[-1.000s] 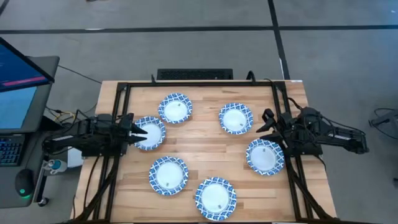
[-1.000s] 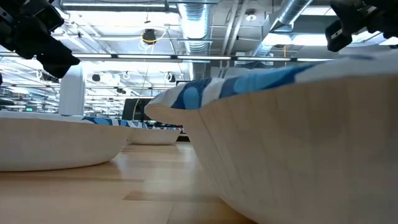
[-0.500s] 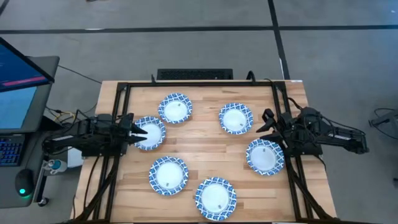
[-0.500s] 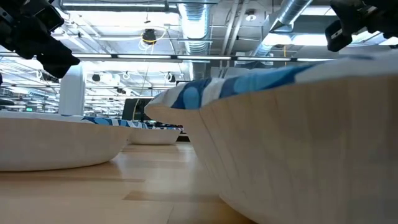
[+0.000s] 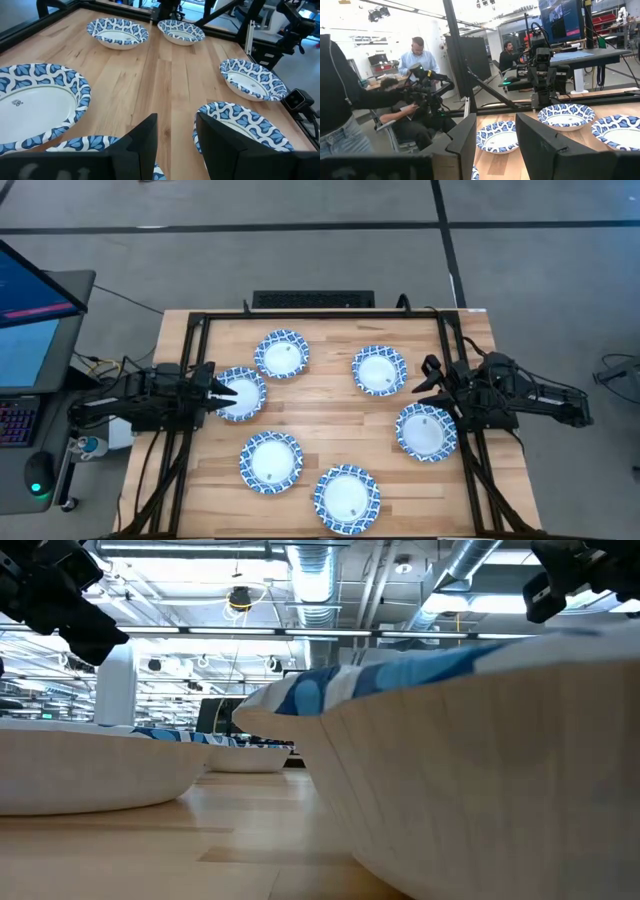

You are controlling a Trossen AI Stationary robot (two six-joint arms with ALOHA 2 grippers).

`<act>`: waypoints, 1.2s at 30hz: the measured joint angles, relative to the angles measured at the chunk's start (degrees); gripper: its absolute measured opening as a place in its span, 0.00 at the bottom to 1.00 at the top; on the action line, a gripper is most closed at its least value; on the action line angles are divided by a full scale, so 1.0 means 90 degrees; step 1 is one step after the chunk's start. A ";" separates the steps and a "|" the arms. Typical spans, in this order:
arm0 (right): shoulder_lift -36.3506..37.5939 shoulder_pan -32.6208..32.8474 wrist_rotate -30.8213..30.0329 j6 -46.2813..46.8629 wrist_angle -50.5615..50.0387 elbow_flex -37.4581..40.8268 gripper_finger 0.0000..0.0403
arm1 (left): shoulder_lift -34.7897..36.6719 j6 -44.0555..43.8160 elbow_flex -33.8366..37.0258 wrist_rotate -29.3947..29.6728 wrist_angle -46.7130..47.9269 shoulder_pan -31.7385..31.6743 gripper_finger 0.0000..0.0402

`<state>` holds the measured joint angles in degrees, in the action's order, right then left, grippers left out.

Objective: Nest bowls inside each other
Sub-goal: Stack the blue patterned bowl on the blue bowl

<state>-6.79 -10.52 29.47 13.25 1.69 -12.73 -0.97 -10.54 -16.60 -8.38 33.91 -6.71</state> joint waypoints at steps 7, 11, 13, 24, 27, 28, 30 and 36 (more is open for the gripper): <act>0.0001 0.0000 -0.0001 -0.0022 0.0004 -0.0001 0.39 | 0.0000 -0.1022 0.0002 0.0540 -0.0848 0.0000 0.31; 0.0000 -0.0007 -0.0299 0.0046 0.0295 0.0000 0.39 | 0.0000 -0.2013 0.0002 0.1257 -0.1860 0.0002 0.31; 0.0000 -0.0007 -0.0454 0.0402 0.0605 0.0000 0.39 | 0.0000 -0.2033 0.0002 0.1830 -0.2218 0.0002 0.31; -0.0915 0.0004 -0.0420 0.1896 0.1698 -0.0466 0.39 | -0.0607 -0.1181 -0.0208 0.0945 -0.3764 0.0002 0.31; -0.1496 0.0002 -0.0163 0.1540 0.1702 -0.1062 0.39 | -0.1160 -0.1082 -0.0564 0.0890 -0.3704 0.0002 0.31; -0.1703 0.0002 -0.0039 0.1328 0.1698 -0.1308 0.39 | -0.1376 -0.0969 -0.0733 0.0891 -0.3691 0.0002 0.31; -0.2092 0.0002 0.0199 0.0927 0.1691 -0.1849 0.39 | -0.1824 -0.0626 -0.1141 0.0897 -0.3691 -0.0001 0.31; -0.2800 -0.0012 0.0340 0.0710 0.1681 -0.3276 0.39 | -0.2963 0.0495 -0.2777 0.1128 -0.3296 -0.0001 0.31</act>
<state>-31.99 -10.63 32.53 19.64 16.83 -42.21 -27.64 -6.09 -41.59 1.77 4.24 -6.72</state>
